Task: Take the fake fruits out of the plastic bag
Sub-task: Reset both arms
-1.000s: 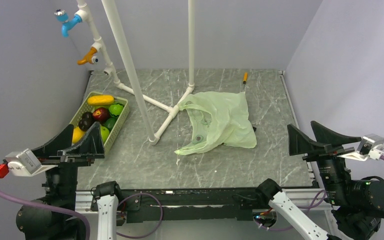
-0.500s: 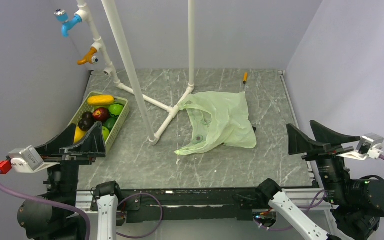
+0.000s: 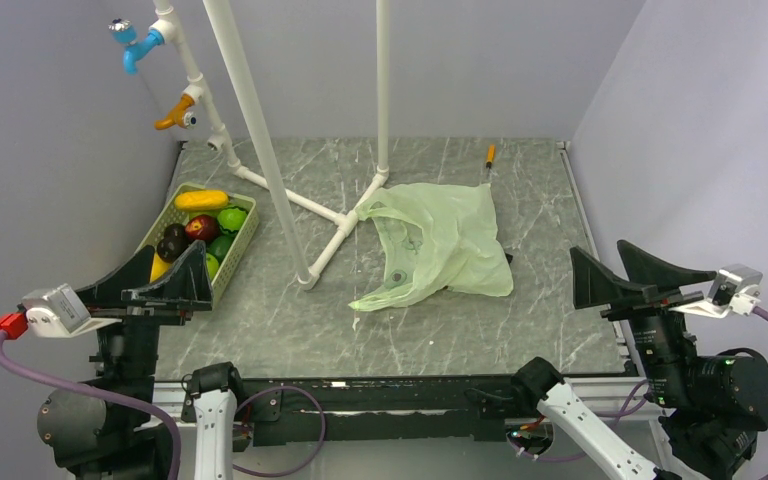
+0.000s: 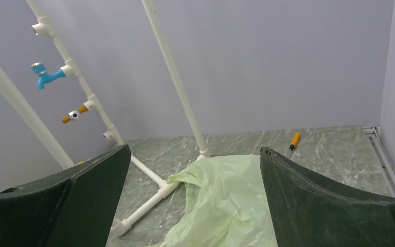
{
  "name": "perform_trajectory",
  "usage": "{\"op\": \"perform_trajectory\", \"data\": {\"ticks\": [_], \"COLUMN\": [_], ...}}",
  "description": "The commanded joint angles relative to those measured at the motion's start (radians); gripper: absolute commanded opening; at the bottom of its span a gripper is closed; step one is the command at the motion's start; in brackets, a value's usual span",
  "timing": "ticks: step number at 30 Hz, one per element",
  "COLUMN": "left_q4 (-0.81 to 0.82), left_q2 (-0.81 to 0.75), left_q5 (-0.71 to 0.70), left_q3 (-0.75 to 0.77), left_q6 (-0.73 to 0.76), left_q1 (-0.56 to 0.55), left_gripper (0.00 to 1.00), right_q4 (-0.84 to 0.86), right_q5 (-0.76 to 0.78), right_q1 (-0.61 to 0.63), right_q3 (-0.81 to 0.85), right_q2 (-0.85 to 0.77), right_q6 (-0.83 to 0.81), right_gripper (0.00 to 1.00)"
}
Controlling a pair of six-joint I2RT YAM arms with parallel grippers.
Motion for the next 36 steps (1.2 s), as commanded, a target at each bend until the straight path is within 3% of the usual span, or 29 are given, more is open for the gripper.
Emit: {"op": "perform_trajectory", "data": {"ticks": [1,36], "left_q4": [0.03,0.026], "left_q2": [0.018,0.025], "left_q5": [0.015,0.031], "left_q3": [-0.009,-0.022], "left_q6": [0.002,0.014], "left_q1": [0.002,0.002], "left_gripper": [0.99,0.99], "right_q4": [0.031,0.033], "right_q5": [-0.009,-0.042], "right_q1": [0.0,-0.001], "right_q3": [-0.003,-0.009], "right_q2": [0.022,0.029], "right_q6": [0.001,-0.009], "right_gripper": [1.0,1.0]}}
